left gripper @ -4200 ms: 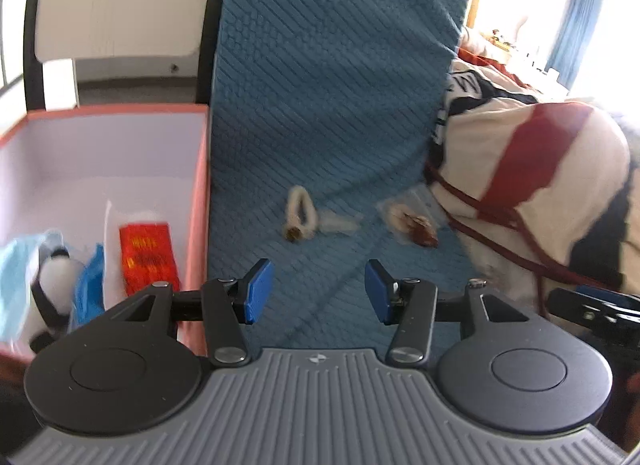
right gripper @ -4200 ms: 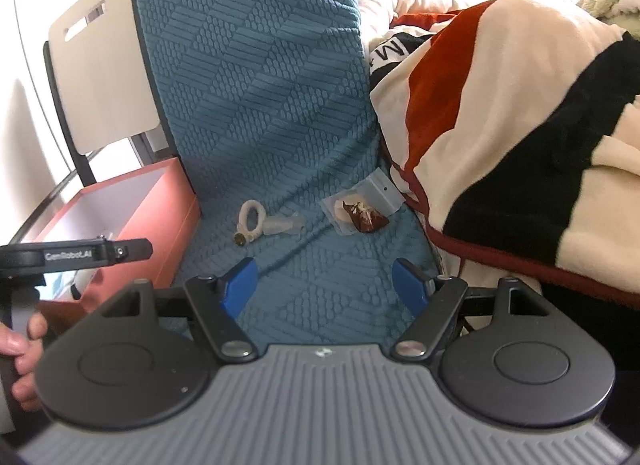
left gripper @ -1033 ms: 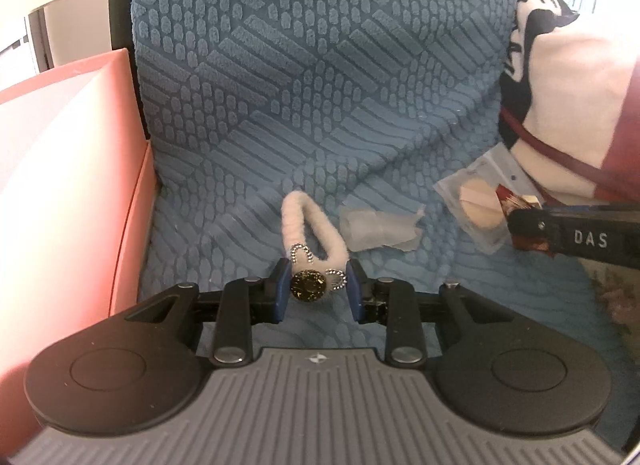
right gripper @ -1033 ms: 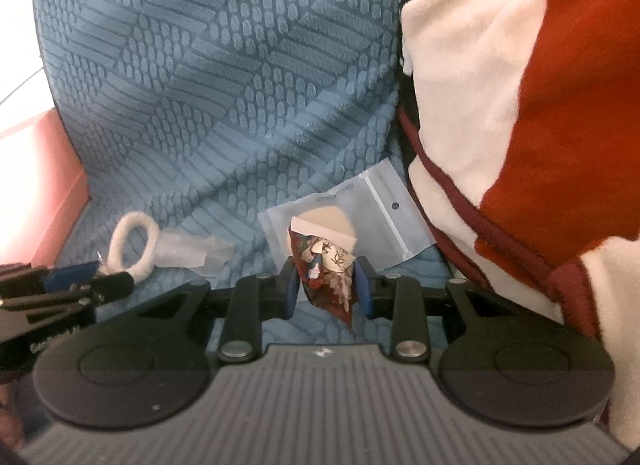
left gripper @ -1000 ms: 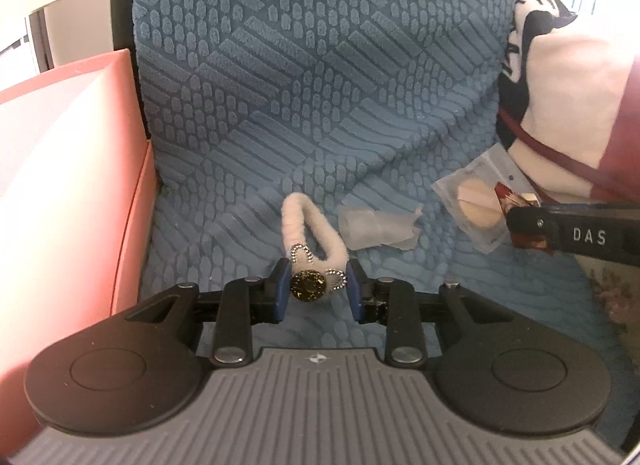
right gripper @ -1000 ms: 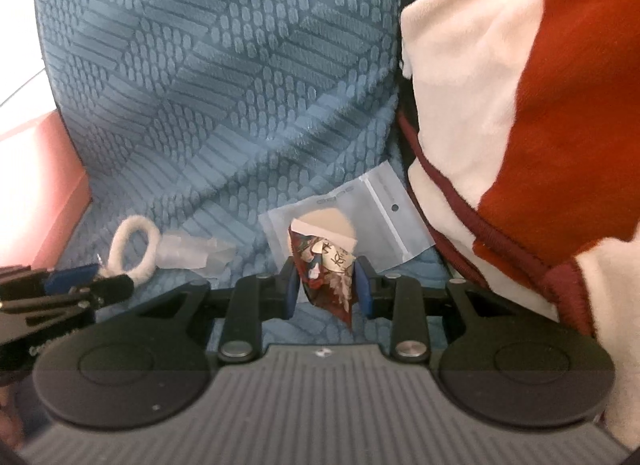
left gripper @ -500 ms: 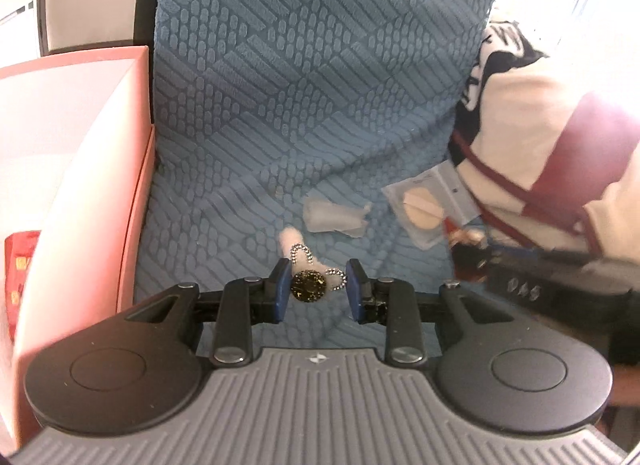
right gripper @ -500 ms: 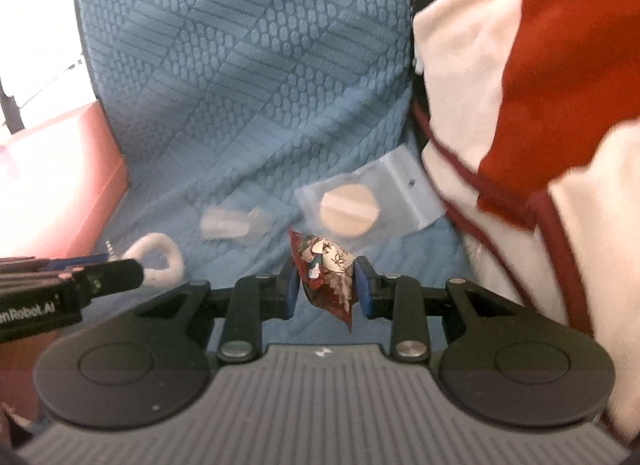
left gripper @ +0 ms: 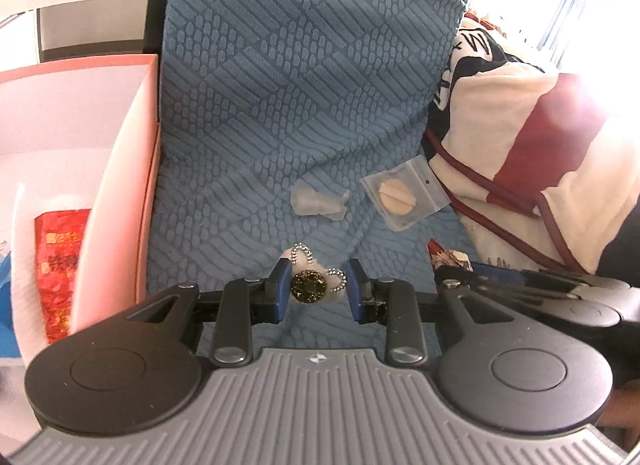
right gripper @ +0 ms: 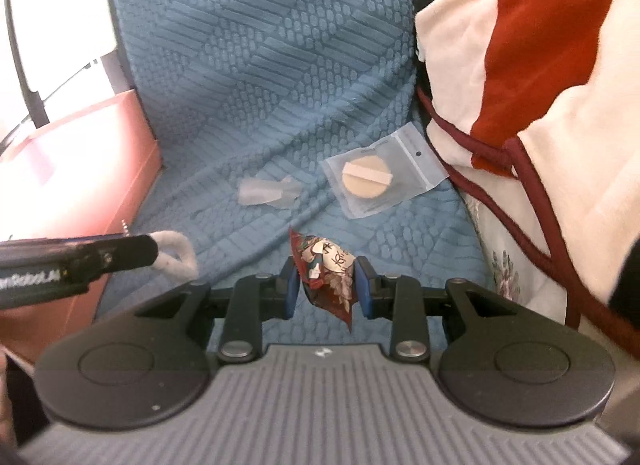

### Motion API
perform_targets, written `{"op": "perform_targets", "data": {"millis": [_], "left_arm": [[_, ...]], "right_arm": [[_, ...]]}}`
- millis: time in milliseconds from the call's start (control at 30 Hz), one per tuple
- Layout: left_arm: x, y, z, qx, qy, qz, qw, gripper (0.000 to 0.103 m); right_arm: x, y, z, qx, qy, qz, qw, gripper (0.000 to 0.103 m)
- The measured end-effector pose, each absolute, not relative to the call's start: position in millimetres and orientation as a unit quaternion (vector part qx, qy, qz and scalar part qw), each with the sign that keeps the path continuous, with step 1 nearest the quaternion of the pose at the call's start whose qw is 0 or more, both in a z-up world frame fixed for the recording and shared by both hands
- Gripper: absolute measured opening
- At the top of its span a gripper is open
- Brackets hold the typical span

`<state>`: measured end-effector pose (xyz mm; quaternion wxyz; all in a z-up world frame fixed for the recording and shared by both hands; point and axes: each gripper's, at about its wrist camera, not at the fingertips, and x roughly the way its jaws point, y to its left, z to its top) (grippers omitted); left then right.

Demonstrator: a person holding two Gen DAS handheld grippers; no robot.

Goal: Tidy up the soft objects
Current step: 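Lift the hair tie with the left tool while the right tool lifts the wrapper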

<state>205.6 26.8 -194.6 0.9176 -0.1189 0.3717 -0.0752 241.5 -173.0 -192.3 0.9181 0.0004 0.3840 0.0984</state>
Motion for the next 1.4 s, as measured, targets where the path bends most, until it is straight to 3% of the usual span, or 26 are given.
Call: {"op": "perform_targets", "data": {"millis": [700,1400], "left_arm": [[137.9,32.3,-169.7,-0.138,0.361,-0.091,0.918,0.034],[107.1,43.5,-119.4,-0.147,0.356,-0.074,0.92,0.034]], "right_arm": [[154.8,-175.2,-155.0,0.03,0.381,0.101,0.919,0.033],[139.5,-166.2,-108.4,0.038,0.364,0.134,0.921,0.033]]}}
